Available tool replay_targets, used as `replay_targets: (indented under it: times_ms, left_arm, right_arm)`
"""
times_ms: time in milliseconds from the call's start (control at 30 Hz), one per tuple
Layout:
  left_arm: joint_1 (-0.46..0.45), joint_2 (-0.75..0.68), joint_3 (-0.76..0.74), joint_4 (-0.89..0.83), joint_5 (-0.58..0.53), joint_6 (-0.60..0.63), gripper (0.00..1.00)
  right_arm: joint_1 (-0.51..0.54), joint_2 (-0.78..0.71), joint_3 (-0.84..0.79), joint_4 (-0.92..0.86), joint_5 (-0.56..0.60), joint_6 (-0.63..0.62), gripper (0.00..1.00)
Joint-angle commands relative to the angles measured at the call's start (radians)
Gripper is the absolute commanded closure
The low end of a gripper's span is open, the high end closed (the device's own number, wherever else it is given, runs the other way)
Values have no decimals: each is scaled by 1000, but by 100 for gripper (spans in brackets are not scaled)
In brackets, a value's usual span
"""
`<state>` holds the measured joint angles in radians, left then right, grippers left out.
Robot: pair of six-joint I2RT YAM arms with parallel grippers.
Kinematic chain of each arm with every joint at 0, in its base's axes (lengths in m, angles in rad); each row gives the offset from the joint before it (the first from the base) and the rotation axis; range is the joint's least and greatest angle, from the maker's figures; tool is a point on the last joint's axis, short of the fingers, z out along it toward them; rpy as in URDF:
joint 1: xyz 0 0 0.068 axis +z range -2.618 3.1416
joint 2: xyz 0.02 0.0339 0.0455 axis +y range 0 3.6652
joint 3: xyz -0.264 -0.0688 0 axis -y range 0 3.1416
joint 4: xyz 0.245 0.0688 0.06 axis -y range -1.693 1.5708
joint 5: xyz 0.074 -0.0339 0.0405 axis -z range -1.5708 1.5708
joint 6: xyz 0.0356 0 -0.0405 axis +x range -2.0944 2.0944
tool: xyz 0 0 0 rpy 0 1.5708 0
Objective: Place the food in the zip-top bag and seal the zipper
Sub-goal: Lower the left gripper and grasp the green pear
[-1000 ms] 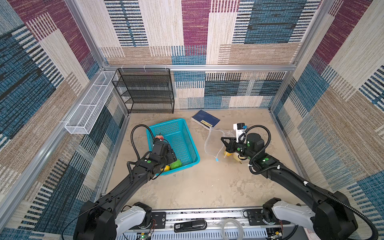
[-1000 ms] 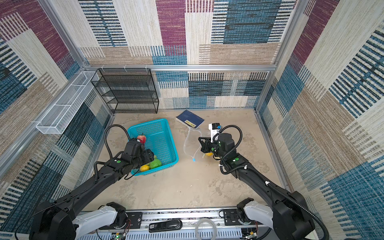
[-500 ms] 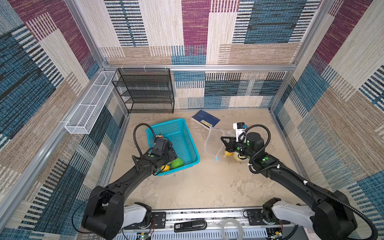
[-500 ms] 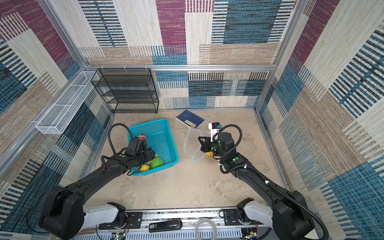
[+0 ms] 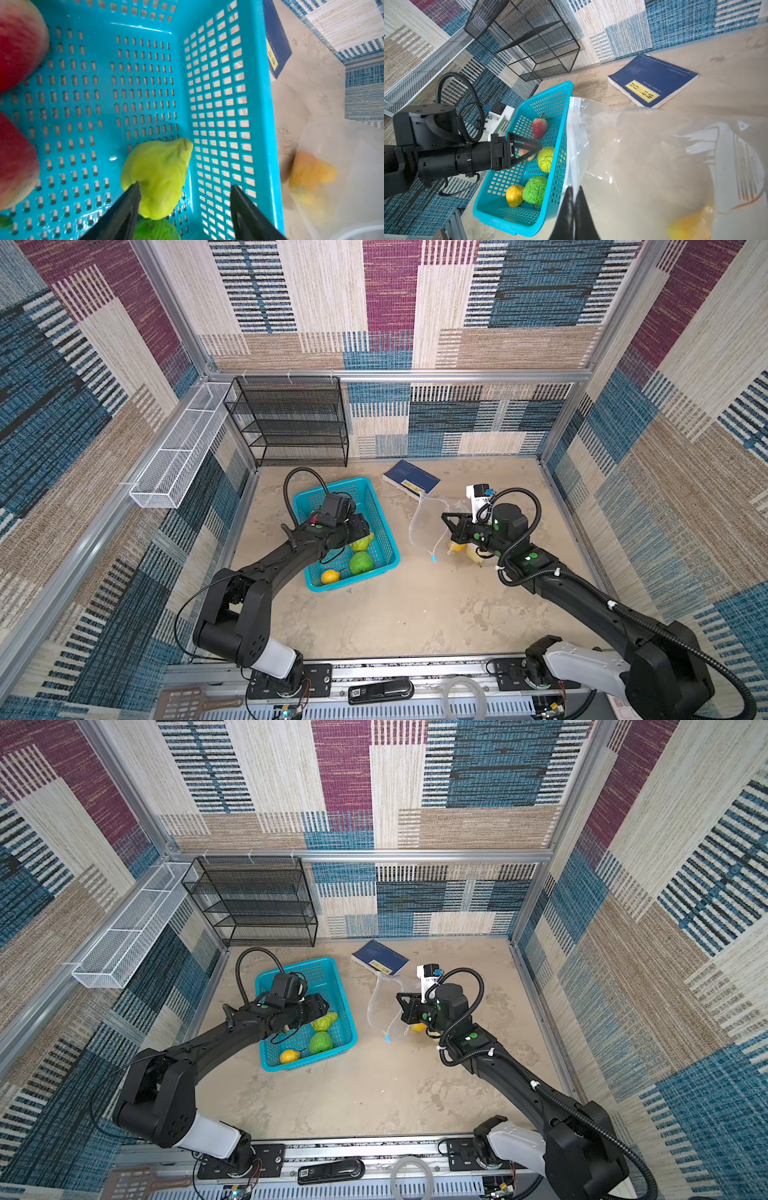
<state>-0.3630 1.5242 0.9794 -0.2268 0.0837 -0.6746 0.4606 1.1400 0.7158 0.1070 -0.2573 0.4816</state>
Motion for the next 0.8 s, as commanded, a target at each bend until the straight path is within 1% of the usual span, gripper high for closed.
replay_targets:
  times_ms: [0, 167, 267, 367, 467, 633, 767]
  left_arm:
    - [-1, -8, 16, -60, -57, 73, 28]
    - [-1, -22, -4, -94, -80, 134, 26]
    - [0, -9, 21, -118, -83, 227, 24]
    - [1, 14, 44, -99, -68, 341, 22]
    - [6, 76, 109, -145, -72, 429, 21]
    - [12, 185, 187, -180, 14, 523, 20]
    - [12, 228, 212, -204, 56, 556, 20]
  right_arm:
    - [-1, -5, 4, 13, 20, -12, 100]
    - [1, 16, 11, 24, 9, -13, 100]
    - [0, 29, 17, 26, -5, -11, 100]
    - [1, 26, 16, 27, -2, -11, 100]
    - [0, 20, 10, 25, 3, -9, 100]
    - [0, 11, 13, 9, 9, -14, 100]
    - [1, 0, 13, -5, 25, -21, 100]
